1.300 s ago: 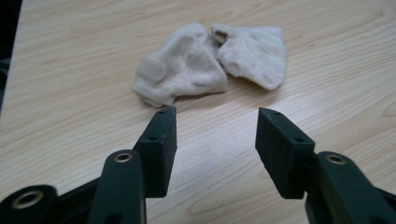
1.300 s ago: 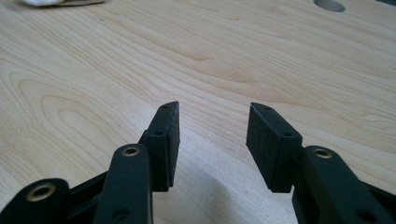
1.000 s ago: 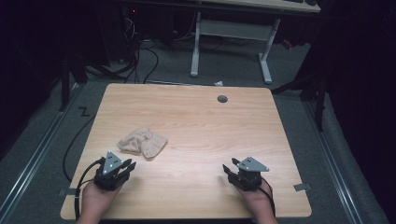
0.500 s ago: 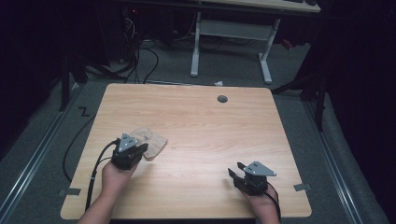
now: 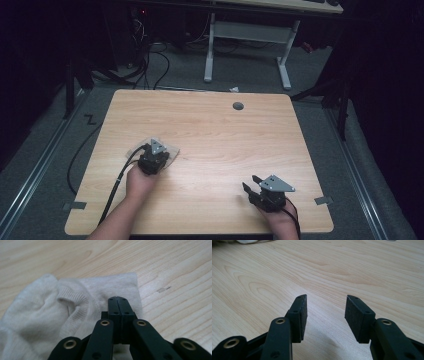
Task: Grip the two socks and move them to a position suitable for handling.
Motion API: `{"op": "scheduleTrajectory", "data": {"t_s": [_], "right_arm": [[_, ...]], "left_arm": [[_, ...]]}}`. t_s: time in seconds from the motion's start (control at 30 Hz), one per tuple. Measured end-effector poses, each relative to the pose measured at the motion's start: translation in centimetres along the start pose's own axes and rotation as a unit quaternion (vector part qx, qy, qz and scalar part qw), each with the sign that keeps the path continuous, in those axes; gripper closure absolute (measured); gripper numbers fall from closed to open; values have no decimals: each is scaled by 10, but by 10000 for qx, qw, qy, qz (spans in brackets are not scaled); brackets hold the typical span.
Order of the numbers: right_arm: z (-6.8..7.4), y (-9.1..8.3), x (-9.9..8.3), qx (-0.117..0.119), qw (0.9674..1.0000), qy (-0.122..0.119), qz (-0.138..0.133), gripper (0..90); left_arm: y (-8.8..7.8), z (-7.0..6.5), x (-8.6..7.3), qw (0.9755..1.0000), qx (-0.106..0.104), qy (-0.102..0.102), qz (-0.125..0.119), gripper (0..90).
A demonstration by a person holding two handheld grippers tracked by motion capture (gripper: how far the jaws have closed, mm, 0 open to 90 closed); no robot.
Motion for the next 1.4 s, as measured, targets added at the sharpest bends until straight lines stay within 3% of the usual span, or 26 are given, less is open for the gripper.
{"op": "scheduleTrajectory", "data": {"t_s": [0.03,0.17,0.27,0.3,0.37,0.47,0.57,0.73,1.0,1.1,1.13,1.4], "right_arm": [[0,-1,1,53,9999,118,-23,527],[0,-2,1,38,10000,7,-48,528],[-3,0,0,54,9999,156,-22,529],[-4,1,0,83,9995,293,5,529],[-2,1,1,72,9998,175,-20,530],[0,2,1,75,9999,107,-13,530],[1,2,1,93,9998,172,15,533],[2,3,1,68,9999,92,16,551],[1,2,1,95,9999,70,19,555],[0,2,1,135,9998,138,46,556],[1,2,1,155,9998,112,56,559],[4,2,2,165,9998,32,72,561]], "left_arm": [[0,-1,1,10000,-35,-49,25,900],[2,-5,1,10000,-37,20,17,899],[1,-11,2,9998,-187,-66,47,899],[1,-18,0,9996,-260,35,79,899],[2,-25,-1,9993,-349,141,67,899],[3,-31,-2,9986,-514,132,31,899],[2,-41,-4,9975,-699,67,-19,899],[4,-57,-7,9959,-879,189,-48,899],[8,-86,-7,9906,-1301,428,-7,898],[9,-97,-8,9873,-1506,499,22,898],[10,-103,-8,9859,-1557,614,62,898],[12,-122,-9,9813,-1738,825,109,896]]}}
Point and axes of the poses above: each handheld gripper's, and its own axes: y roughly forward along the jaws, x roughly out of its top, z roughly to its left, the point moved 1 cm from there along y, roughly forward along the jaws, and after that the axes turned 15 degrees about -x, right-handed, at the moved point
